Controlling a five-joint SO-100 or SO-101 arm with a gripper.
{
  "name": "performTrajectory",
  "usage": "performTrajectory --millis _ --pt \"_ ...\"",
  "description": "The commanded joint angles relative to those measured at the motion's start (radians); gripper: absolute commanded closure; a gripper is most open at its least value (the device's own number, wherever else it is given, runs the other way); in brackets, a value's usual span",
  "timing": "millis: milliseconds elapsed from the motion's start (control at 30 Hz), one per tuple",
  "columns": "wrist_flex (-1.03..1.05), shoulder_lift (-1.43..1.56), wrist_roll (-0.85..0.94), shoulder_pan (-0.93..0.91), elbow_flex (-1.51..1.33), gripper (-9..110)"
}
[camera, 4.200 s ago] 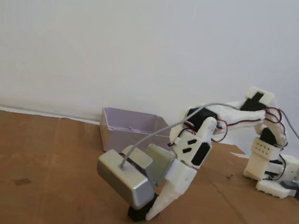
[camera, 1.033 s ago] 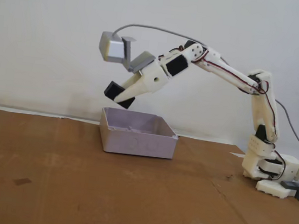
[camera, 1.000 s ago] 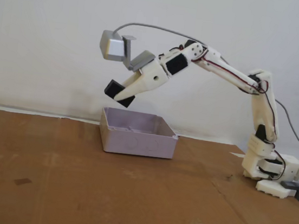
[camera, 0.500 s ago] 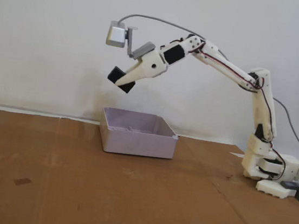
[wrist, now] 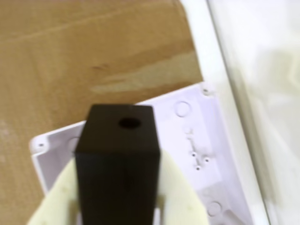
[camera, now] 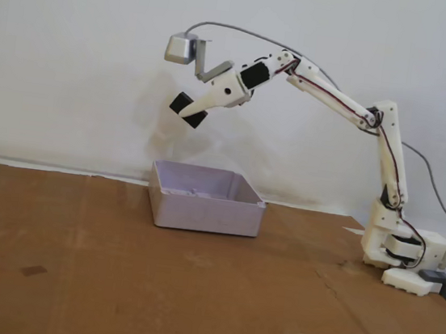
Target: Grasp a block and put it in the box.
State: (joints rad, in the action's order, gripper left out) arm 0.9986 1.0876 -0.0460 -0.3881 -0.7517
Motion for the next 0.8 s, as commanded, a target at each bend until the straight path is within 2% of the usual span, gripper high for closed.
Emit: performTrajectory --millis 0,767 --pt "-0.005 0.189 0.009 -0.046 0.003 102" --pt "-0.021 0.187 0.008 -0.118 -0.299 102"
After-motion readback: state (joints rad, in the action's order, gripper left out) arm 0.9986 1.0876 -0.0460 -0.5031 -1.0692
